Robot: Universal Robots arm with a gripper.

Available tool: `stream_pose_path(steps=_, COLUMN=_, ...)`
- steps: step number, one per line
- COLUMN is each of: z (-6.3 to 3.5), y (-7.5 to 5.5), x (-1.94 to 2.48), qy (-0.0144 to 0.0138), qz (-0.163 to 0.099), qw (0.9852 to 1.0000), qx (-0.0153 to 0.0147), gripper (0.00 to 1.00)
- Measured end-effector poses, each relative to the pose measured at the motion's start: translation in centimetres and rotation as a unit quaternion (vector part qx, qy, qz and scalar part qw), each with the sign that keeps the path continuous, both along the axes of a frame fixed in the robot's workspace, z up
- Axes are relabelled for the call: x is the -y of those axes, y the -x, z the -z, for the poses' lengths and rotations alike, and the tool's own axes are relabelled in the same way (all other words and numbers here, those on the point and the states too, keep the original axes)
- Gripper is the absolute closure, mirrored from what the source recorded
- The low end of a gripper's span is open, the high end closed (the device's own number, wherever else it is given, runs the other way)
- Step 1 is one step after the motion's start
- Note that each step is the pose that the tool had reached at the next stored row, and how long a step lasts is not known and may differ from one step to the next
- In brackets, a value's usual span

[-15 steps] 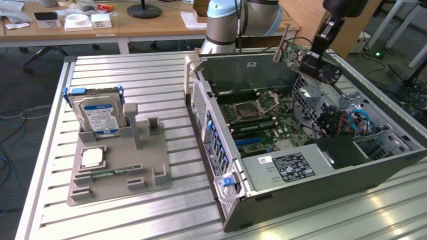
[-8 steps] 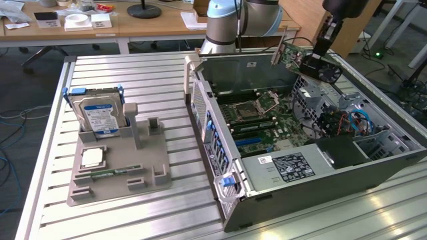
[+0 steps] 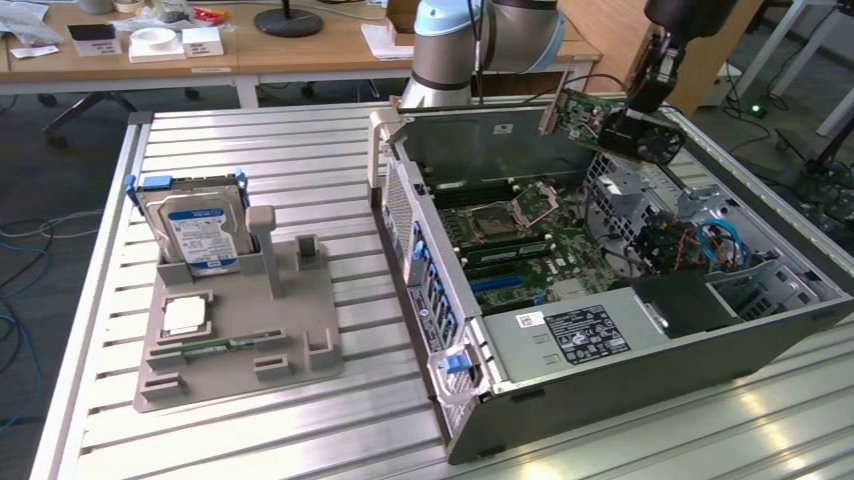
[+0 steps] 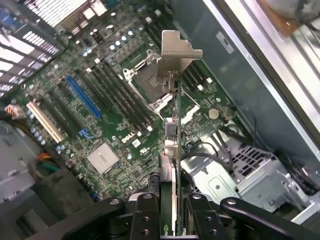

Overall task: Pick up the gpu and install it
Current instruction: 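Insert the gpu into the slot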

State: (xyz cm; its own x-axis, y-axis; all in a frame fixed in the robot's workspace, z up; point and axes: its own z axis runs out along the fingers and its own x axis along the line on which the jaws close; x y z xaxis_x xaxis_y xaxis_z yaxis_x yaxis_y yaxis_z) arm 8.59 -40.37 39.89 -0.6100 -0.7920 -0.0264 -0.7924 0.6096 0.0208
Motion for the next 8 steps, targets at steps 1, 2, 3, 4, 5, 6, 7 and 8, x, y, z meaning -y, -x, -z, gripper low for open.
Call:
stream_pose_path(steps=1, z=0.01, y=0.00, x=0.00, qy=0.0000, qz=-0.010, qw=1.0000, qx=0.0000, gripper=0.74)
stream_pose_path(steps=2, z=0.02, y=0.00, x=0.00, qy=0.0000, qz=-0.019, qw=0.9998, qx=0.0000, gripper=0.74)
stream_pose_path(steps=3, z=0.03, y=0.00, x=0.00, qy=0.0000, qz=-0.028, qw=0.9996, qx=0.0000, gripper=0.74)
stream_pose_path(steps=4, z=0.05, y=0.00, x=0.00, qy=0.0000, qz=-0.037, qw=0.9993, qx=0.0000, gripper=0.74)
stream_pose_path(steps=5, z=0.05, y=0.00, x=0.00, qy=0.0000, qz=-0.045, qw=0.9990, qx=0.0000, gripper=0.74)
stream_pose_path(steps=6, z=0.06, y=0.00, x=0.00, qy=0.0000, qz=-0.055, qw=0.9985, qx=0.0000, gripper=0.74)
stream_pose_path(steps=7, z=0.07, y=0.00, x=0.00, qy=0.0000, qz=-0.063, qw=0.9980, qx=0.0000, gripper=0.74)
stream_pose_path(steps=8, z=0.08, y=0.00, x=0.00, qy=0.0000, qz=-0.072, qw=0.9974, qx=0.0000, gripper=0.74)
